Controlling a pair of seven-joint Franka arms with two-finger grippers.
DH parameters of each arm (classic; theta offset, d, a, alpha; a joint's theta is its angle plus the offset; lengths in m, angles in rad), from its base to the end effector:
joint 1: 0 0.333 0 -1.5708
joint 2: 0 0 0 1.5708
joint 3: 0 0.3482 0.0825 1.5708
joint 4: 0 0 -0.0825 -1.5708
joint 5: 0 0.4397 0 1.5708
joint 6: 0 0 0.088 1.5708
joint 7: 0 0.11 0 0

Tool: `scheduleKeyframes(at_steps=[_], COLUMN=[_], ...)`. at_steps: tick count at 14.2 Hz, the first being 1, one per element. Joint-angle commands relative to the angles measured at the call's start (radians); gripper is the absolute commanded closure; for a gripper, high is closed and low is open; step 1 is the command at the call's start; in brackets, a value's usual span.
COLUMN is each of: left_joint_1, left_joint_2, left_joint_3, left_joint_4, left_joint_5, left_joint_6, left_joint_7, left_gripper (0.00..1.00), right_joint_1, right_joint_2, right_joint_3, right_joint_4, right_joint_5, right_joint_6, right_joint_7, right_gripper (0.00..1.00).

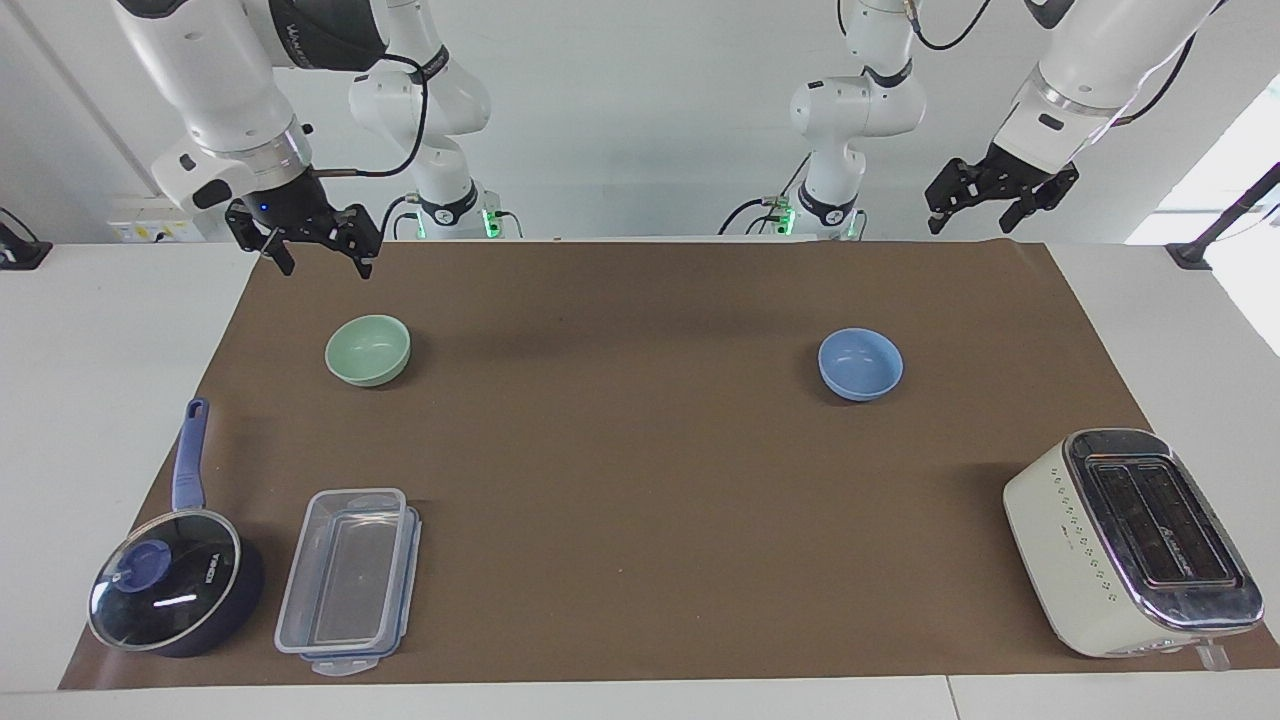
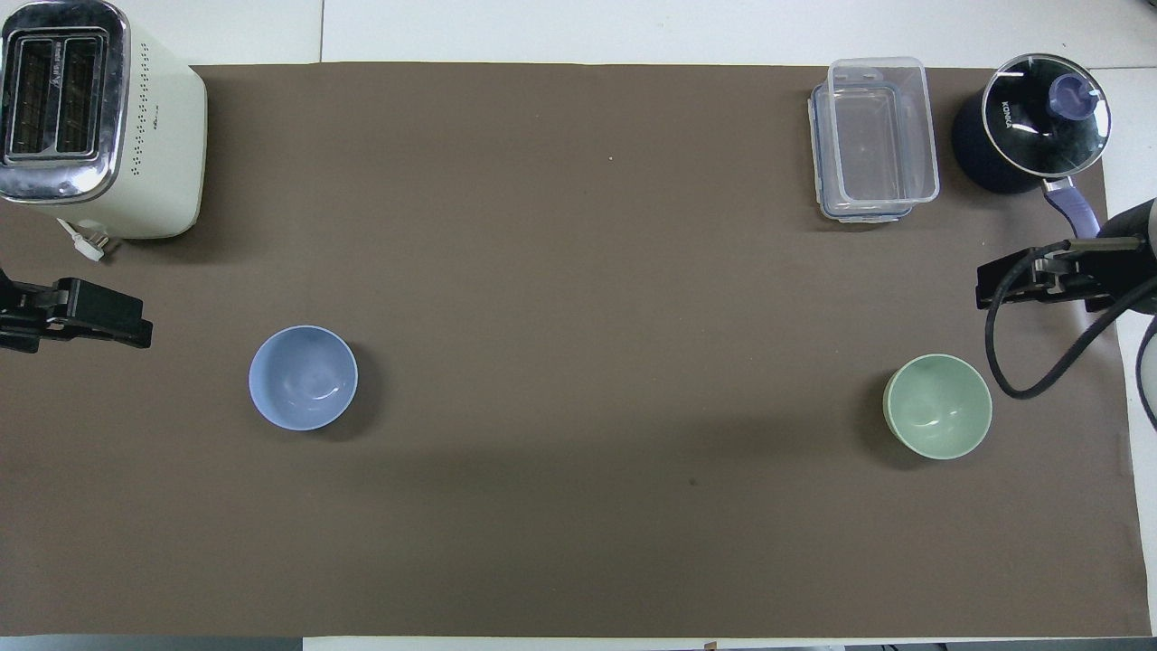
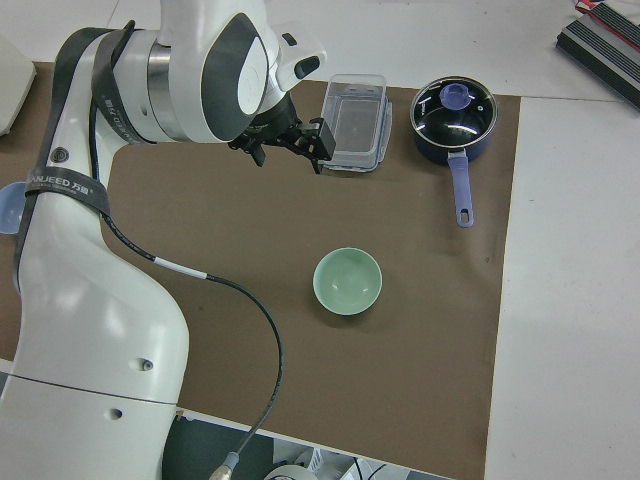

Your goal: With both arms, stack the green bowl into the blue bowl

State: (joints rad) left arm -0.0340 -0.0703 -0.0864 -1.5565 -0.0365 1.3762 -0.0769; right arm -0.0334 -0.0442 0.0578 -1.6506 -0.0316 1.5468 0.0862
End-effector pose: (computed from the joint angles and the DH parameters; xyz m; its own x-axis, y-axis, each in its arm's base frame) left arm 0.5596 -0.0743 0.6864 0.9925 -0.0489 -0.1120 -0.0468 -0.9987 0.0218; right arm 0.5906 0.0116 0.6363 0.9964 -0.0627 -0.0565 -0.0606 -0.9974 0.0391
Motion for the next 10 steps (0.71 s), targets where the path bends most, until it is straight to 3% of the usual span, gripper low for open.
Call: scheduleKeyframes(at_steps=[1,6,10], left_joint_1=[-0.015,-0.015,-0.015], left_joint_2=[-0.011,-0.019,-0.054], left_joint_3=[0.01,0.01,0.01], left_joint_4=[-0.01,-0.017,-0.105], left_joint_5=[0.009,0.006,0.006], left_joint_6=[-0.002,0.001,0.07], left_joint_7=[-0.006,0.0,-0.001], left_gripper=[0.0,0.0,0.0], right_joint_1=[-0.005,-0.008,-0.025], right_joint_2=[-0.005,-0.005,-0.014], right_joint_3=[0.005,0.005,0.004], right_joint_4=[0.002,-0.001,-0.027], right_joint_5=[0.004,0.006,0.015], right_joint_6=[-0.016,-0.008,0.001], right_joint_7=[0.018,0.02,0.02], right_gripper=[0.0,0.0,0.0])
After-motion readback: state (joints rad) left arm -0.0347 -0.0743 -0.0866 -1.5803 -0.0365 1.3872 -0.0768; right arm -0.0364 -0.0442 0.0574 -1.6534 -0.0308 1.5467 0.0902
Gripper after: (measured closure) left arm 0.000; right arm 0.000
